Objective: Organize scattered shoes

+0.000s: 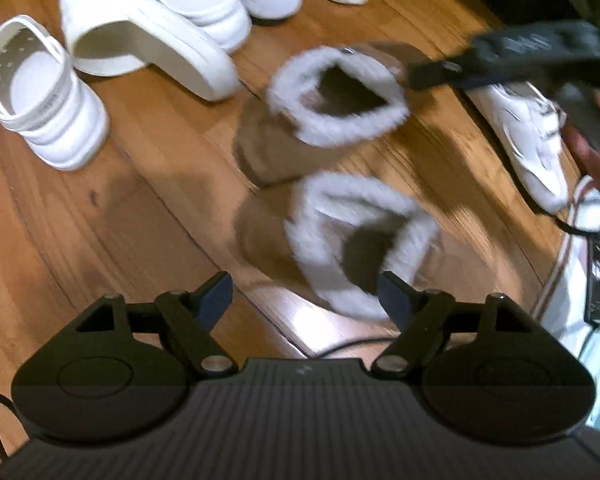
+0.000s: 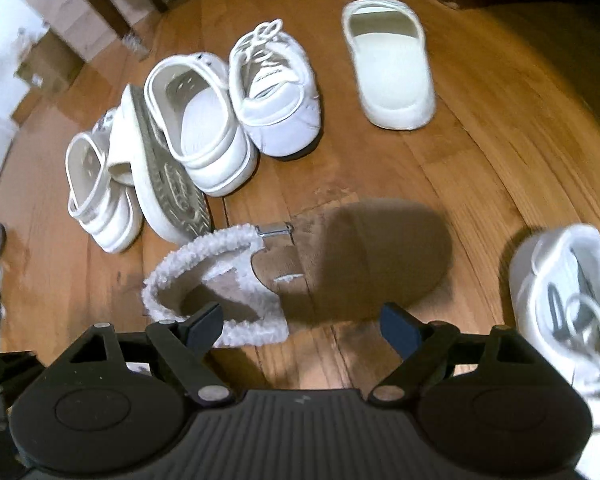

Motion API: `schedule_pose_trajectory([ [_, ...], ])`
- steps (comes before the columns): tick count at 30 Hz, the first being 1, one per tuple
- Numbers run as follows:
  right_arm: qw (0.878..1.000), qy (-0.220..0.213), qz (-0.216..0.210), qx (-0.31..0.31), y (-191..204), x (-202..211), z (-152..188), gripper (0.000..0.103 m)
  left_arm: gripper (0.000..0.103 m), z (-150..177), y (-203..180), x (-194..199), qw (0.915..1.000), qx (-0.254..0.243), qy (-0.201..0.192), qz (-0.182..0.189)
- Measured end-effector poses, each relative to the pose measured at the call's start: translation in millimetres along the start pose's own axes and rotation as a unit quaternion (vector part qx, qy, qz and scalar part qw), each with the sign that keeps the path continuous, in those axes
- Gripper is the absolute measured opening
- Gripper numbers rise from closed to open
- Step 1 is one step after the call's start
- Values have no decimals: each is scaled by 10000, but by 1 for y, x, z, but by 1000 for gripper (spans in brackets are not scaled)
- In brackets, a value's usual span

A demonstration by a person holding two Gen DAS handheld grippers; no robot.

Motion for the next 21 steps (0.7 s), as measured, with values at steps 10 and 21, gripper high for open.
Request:
schedule_pose_trajectory([
  [10, 9945, 312, -379, 930, 27, -29, -9, 85, 83, 11, -24, -4, 9979, -647, 26, -63],
  [21, 9724, 327, 456, 2266, 34, -68, -3, 84, 85, 17, -20, -12, 9985, -496, 230, -26],
])
Point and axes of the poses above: each gripper's, at about its wrist camera, not at the fingertips, and x roughly against the way its jaws point, y to its left, z to its underside, the point moved 5 cm from there along -x, roughly the way its jaws point, and after that the axes turned 15 degrees about -y, right-handed, at the moved point
